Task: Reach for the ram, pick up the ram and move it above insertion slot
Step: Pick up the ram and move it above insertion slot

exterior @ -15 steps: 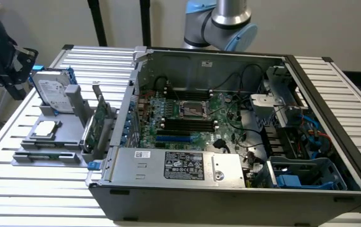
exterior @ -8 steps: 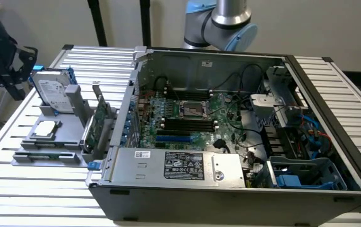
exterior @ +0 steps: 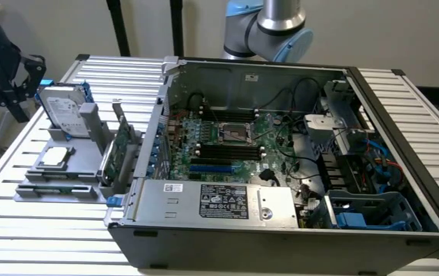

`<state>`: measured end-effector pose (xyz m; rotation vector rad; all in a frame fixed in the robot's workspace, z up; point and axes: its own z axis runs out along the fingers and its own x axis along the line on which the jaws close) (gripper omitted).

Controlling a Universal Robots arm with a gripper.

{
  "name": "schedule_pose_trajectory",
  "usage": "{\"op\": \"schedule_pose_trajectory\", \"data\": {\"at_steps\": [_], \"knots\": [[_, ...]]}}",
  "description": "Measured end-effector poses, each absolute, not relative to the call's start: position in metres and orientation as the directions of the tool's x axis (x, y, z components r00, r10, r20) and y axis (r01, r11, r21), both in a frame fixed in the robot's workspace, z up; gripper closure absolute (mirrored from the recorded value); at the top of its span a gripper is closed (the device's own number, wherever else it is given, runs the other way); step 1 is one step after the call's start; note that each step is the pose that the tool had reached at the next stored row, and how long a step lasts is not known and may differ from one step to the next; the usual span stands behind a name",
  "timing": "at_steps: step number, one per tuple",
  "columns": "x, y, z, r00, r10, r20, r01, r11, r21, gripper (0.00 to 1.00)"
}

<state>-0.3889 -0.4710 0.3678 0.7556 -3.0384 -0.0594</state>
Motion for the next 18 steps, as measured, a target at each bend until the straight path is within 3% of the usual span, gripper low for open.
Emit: {"op": "schedule_pose_trajectory", "data": {"at_steps": [18], "knots": [[-0.3888, -0.4711, 0.3661, -0.686, -0.728, 0.001, -0.727, 0.685, 0.039, 0.89]]}}
